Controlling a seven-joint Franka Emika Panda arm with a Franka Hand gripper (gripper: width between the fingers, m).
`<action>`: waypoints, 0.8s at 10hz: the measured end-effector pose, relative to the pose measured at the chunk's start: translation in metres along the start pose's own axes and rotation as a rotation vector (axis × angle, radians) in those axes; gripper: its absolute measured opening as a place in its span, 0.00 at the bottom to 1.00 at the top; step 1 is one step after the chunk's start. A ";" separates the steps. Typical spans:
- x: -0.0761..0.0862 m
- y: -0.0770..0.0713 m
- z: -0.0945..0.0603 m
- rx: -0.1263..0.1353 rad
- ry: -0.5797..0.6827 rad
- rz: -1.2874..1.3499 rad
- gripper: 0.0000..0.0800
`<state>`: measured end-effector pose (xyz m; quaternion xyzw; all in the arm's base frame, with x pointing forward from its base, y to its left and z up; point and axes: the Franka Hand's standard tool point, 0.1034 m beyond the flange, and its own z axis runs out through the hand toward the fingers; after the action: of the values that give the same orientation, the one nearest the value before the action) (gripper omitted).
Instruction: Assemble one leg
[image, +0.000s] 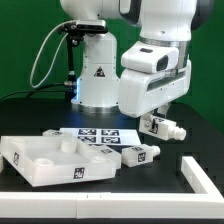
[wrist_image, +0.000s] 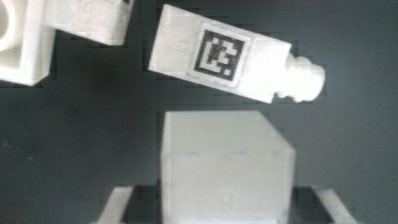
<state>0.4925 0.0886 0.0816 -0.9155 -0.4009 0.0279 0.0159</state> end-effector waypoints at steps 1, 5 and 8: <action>-0.019 -0.027 0.008 0.005 -0.004 -0.004 0.36; -0.035 -0.061 0.027 0.012 0.002 0.011 0.36; -0.031 -0.078 0.047 0.024 0.010 0.053 0.36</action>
Offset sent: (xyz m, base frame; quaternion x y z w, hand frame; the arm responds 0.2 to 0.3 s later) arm 0.0000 0.0000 0.0000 0.0000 0.0000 0.0000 1.0000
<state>0.4118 0.1189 0.0394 -0.9257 -0.3761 0.0285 0.0281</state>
